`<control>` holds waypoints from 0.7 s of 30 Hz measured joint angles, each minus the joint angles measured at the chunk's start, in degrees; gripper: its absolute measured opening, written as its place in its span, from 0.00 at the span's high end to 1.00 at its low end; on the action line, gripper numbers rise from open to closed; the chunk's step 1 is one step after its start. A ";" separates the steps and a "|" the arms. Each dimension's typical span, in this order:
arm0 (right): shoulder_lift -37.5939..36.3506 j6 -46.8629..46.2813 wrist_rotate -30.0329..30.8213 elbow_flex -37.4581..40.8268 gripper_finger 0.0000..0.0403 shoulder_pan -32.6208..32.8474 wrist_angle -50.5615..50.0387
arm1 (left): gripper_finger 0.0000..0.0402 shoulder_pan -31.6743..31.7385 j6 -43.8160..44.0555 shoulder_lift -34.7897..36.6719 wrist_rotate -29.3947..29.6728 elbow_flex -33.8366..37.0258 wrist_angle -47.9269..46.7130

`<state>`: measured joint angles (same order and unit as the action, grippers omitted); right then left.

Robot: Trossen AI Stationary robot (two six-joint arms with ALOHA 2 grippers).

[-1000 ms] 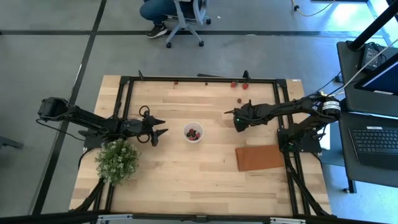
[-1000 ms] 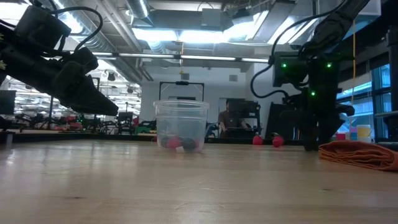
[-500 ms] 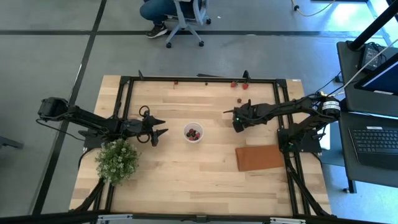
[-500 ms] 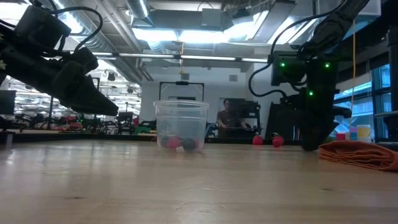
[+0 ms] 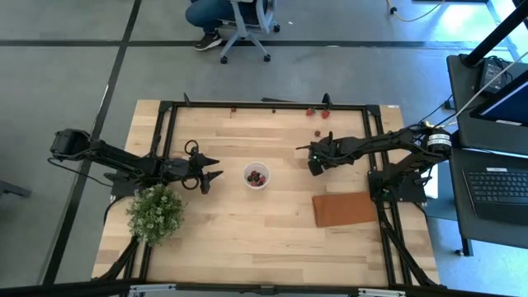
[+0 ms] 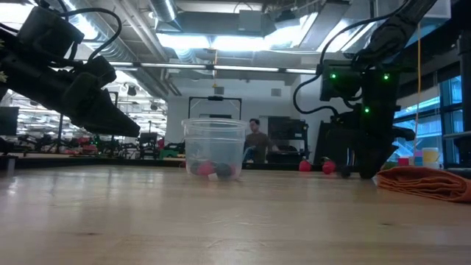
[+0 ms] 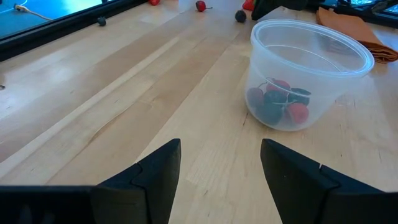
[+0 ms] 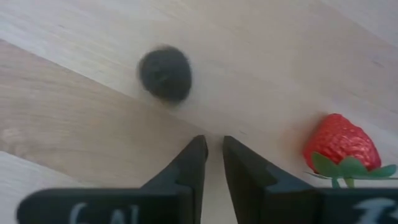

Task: Pick and placing Produce into tupperware
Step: Put the blackberry into the bin

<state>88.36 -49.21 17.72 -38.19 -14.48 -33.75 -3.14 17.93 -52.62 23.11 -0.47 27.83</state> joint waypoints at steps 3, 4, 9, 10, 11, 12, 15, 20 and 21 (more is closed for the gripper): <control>-0.03 -0.07 0.00 -0.29 0.83 0.00 -0.38 | 0.47 0.00 -0.02 0.00 0.00 0.00 0.01; -0.01 -0.04 0.00 -0.53 0.83 0.00 -0.53 | 0.47 0.00 -0.02 0.00 0.00 0.00 0.00; 0.19 0.83 -0.14 -1.74 0.83 -0.06 -1.47 | 0.47 0.00 -0.04 0.00 0.00 0.00 0.00; 0.24 1.80 -0.13 -1.99 0.83 -0.09 -1.28 | 0.47 0.00 -0.04 0.00 0.00 0.00 0.00; 0.26 2.58 -0.08 -2.22 0.83 -0.09 -0.66 | 0.47 0.00 -0.02 0.00 0.00 0.00 0.00; 0.23 3.06 -0.07 -2.52 0.83 -0.09 -0.13 | 0.47 0.00 -0.04 0.00 0.00 0.00 0.00; 0.18 4.56 -0.04 -2.80 0.81 -0.09 0.54 | 0.47 0.01 -0.04 0.00 0.00 0.00 0.00; 0.15 6.17 0.00 -3.95 0.69 -0.09 2.84 | 0.47 0.02 -0.04 0.00 0.00 0.00 -0.01; 0.15 6.29 0.00 -4.24 0.66 -0.09 2.73 | 0.47 0.00 -0.04 0.00 0.00 0.00 -0.02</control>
<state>88.51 -42.92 17.72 -42.43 -14.57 -31.02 -3.14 17.89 -52.62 23.11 -0.47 27.81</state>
